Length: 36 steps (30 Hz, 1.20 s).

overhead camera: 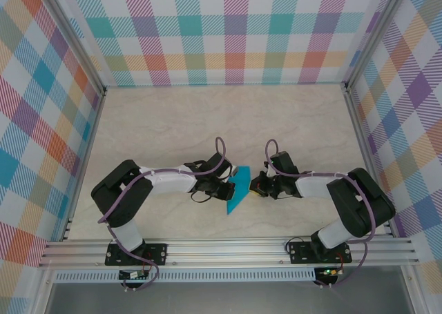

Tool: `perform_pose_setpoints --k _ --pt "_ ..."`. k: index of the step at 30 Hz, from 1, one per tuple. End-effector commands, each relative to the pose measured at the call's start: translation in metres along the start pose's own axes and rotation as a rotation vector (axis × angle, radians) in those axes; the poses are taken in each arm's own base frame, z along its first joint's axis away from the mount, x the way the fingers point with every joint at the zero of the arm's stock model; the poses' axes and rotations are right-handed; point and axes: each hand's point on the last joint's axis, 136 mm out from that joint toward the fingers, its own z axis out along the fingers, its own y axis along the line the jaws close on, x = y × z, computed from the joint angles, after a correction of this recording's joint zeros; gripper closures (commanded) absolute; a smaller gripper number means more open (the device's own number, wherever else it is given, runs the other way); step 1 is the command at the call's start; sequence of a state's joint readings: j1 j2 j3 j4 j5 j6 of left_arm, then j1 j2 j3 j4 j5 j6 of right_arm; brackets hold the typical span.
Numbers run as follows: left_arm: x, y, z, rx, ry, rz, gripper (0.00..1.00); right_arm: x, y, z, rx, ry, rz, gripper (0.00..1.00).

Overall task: Fold a paper plane with a square sheet of paper (pick it up from the middle)
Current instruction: Third fold the triangle at the center of the table.

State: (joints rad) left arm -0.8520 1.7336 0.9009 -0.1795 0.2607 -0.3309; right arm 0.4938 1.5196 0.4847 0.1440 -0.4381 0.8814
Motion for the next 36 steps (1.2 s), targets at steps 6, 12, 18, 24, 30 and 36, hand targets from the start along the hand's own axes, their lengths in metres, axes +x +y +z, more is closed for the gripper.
perform_pose_setpoints --k 6,12,18,24,30,36 --pt "0.012 0.015 0.001 -0.060 0.050 -0.009 0.96 -0.008 0.032 -0.022 -0.069 -0.044 -0.059 0.98" --pt "0.009 0.013 0.003 -0.053 0.052 -0.010 0.96 -0.001 0.039 -0.015 -0.109 0.004 -0.056 0.98" --pt "0.009 0.012 0.001 -0.053 0.051 -0.012 0.96 0.003 0.018 0.002 -0.052 0.049 -0.021 0.99" --pt "0.004 0.010 -0.005 -0.053 0.037 -0.002 0.96 0.008 -0.010 0.010 0.044 0.062 0.004 1.00" --pt "-0.002 0.005 -0.014 -0.059 0.030 0.017 0.96 0.009 -0.016 0.007 0.085 0.058 -0.013 1.00" --pt "-0.004 0.007 -0.013 -0.072 0.022 0.021 0.95 0.009 -0.016 0.006 0.084 0.056 -0.020 1.00"
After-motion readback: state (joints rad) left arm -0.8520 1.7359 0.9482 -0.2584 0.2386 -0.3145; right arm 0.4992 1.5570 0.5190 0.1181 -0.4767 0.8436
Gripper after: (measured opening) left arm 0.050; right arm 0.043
